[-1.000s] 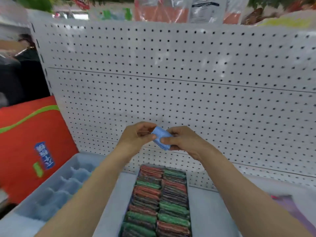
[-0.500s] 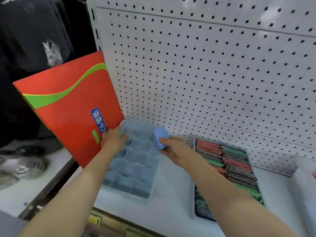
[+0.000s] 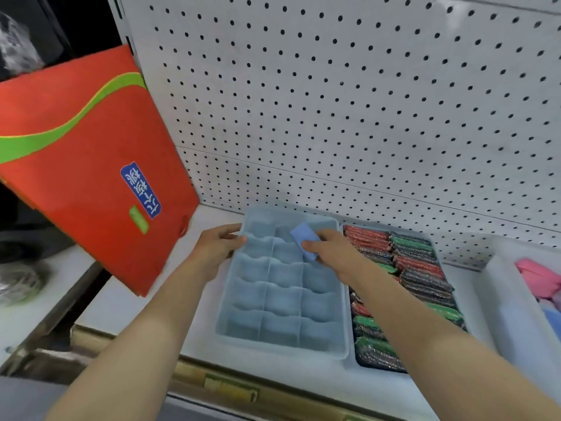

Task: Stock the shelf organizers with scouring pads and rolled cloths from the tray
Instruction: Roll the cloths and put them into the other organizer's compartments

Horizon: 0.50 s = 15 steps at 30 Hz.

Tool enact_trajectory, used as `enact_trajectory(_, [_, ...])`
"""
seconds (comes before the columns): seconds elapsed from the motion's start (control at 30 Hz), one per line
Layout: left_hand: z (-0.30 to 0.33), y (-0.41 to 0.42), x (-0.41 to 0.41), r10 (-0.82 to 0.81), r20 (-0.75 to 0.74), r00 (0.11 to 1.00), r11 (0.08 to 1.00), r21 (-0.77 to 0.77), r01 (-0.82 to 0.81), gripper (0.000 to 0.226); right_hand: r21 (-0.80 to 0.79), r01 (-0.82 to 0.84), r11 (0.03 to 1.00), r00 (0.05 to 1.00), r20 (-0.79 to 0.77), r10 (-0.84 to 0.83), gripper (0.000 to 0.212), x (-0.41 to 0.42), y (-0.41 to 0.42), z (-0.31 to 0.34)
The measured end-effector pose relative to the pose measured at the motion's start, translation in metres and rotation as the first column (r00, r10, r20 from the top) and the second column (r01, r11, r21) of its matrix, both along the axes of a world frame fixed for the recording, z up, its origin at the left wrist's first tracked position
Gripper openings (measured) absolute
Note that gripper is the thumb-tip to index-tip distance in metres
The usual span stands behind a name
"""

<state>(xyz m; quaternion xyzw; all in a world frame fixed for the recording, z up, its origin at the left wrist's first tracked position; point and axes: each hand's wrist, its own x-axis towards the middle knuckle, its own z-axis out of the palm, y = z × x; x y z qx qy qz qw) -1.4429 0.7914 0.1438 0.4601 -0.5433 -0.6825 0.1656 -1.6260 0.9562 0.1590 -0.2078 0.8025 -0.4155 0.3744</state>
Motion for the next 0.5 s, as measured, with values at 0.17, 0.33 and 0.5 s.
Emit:
enact_trajectory(0.17, [-0.005, 0.040, -0.019, -0.079, -0.060, 0.995, 0.993, 0.082, 0.084, 0.039, -0.054, 0.041, 0.998, 0.990, -0.135, -0.048, 0.025, -0.014, 0.028, -0.003])
enact_trajectory(0.33, [-0.007, 0.057, -0.025, -0.080, -0.056, 0.995, 0.993, 0.084, 0.085, 0.037, -0.193, 0.012, 0.981, 0.952, -0.299, -0.070, 0.012, -0.011, 0.009, 0.001])
enact_trajectory(0.5, [-0.009, 0.053, -0.022, -0.068, -0.038, 0.997, 0.996, 0.060, 0.071, 0.040, -0.070, -0.145, 0.987, 0.884, -0.458, 0.097, 0.017, 0.001, -0.022, -0.016])
